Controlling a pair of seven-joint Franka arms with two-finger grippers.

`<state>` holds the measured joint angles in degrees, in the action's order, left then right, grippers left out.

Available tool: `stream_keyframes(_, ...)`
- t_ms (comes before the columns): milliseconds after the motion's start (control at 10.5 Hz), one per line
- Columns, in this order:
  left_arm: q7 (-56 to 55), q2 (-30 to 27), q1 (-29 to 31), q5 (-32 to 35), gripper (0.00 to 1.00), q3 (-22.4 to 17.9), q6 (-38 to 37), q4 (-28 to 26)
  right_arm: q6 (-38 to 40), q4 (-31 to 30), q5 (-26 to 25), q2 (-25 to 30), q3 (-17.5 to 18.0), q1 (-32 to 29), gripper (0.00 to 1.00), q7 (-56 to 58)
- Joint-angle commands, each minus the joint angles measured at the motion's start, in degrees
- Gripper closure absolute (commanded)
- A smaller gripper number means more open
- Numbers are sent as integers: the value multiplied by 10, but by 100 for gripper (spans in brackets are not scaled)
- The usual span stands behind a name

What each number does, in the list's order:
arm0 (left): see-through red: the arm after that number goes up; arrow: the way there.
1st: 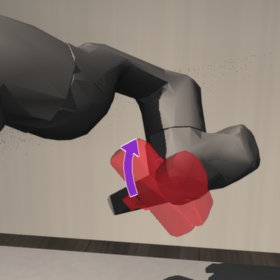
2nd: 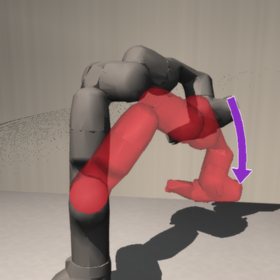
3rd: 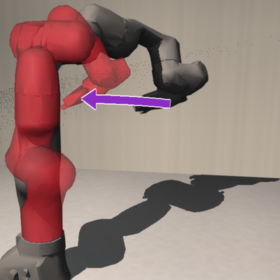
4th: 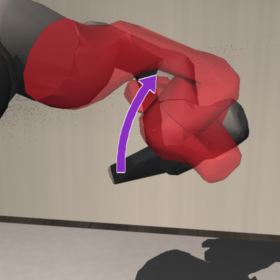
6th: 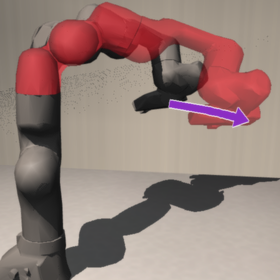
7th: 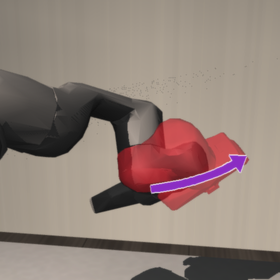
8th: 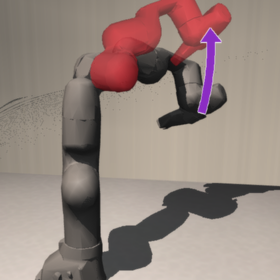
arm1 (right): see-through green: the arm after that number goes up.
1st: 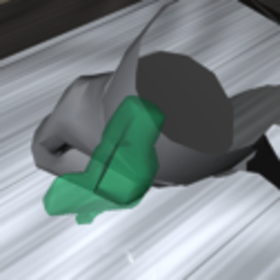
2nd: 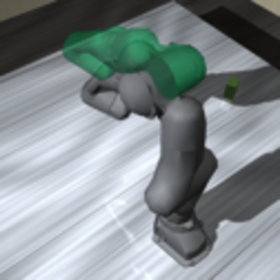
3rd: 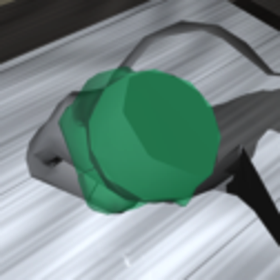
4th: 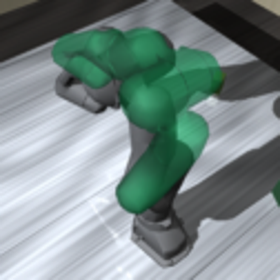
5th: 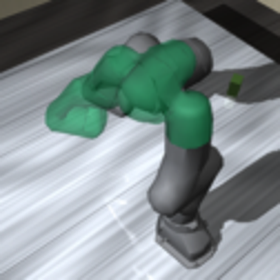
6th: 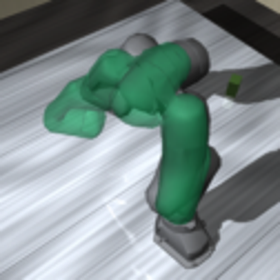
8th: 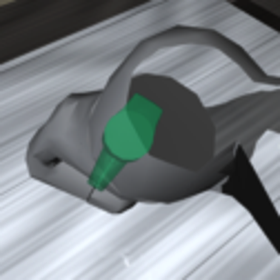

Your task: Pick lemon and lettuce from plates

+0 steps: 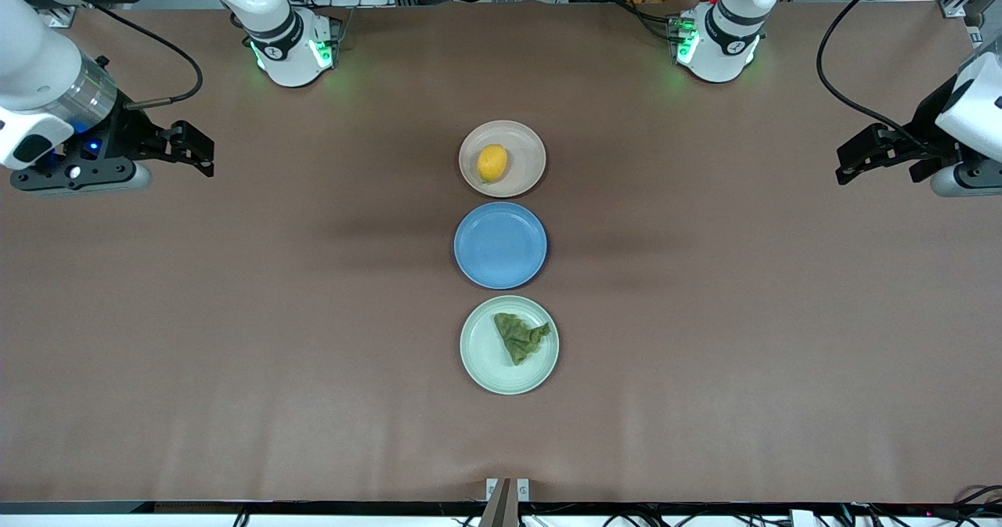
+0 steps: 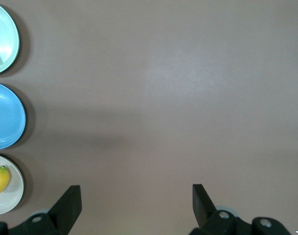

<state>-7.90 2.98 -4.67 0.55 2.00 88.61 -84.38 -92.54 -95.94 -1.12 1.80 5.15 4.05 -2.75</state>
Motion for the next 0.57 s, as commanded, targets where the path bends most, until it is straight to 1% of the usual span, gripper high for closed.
stream_keyframes(0,16,-4,2,12,0,1,5,-4,-4,-6,9,7,3,-3,0,7)
stream_keyframes(287,18,0,2,11,0,1,5,-4,0,-7,9,7,4,-1,0,10)
stream_keyframes(478,18,13,2,2,0,3,6,-3,-6,-17,14,5,3,17,0,-1)
